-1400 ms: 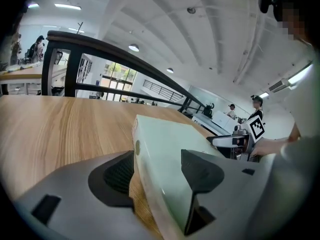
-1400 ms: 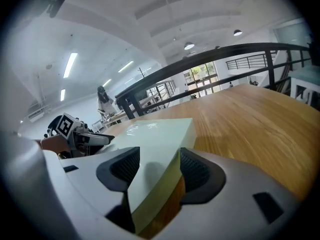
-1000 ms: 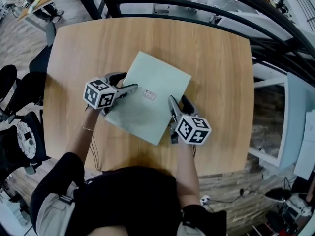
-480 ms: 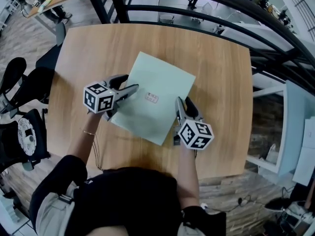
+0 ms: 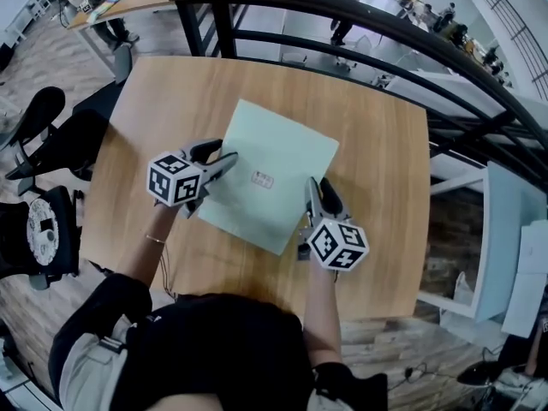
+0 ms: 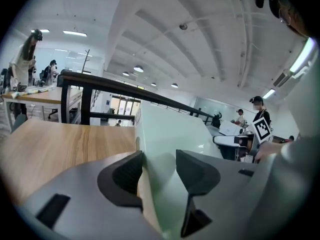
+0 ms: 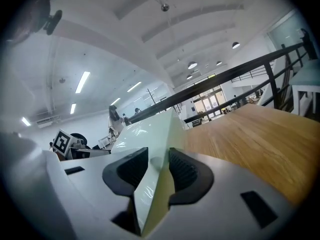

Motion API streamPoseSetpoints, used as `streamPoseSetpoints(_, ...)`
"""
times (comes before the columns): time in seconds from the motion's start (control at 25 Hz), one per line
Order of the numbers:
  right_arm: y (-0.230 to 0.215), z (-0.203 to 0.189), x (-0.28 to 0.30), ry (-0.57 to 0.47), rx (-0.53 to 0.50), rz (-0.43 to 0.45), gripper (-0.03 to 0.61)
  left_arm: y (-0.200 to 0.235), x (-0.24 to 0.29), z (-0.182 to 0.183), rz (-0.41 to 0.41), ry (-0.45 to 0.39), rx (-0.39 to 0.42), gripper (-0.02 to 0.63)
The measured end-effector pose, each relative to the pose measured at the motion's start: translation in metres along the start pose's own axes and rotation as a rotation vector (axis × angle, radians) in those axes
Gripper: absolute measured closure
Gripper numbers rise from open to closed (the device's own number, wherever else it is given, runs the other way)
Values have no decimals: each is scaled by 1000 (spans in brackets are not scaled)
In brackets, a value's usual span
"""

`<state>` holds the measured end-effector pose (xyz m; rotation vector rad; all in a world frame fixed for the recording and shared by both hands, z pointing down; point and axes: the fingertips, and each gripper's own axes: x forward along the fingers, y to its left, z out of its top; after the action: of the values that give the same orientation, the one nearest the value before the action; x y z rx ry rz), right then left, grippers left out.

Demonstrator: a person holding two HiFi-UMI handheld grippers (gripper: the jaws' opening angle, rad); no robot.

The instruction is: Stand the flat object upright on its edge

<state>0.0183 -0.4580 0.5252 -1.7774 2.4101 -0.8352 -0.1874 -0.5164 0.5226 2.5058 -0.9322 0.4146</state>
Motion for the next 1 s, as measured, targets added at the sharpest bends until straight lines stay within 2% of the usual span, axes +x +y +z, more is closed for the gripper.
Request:
streamPoseSetpoints(0.2,12,22,-2,-49,-25,3,451,-4,-14,19,15,-33,33,407)
streamPoseSetpoints(0.4,19,37,-6,-89,-39,31,453,-10,-19,28,26,-65,20,413)
streamPoseSetpoints(0.64,11,68,-5,-139,-59,30,453,-21,-14,51,23,-83,38,413)
streamPoseSetpoints(0.84,10,82,3,-168,-66,40,453,-18,-8,73,42,-110,83,413)
streamPoseSetpoints(1.0,5,96,15,-184,-84,41,453,-13,0,89,56,-142,73,413)
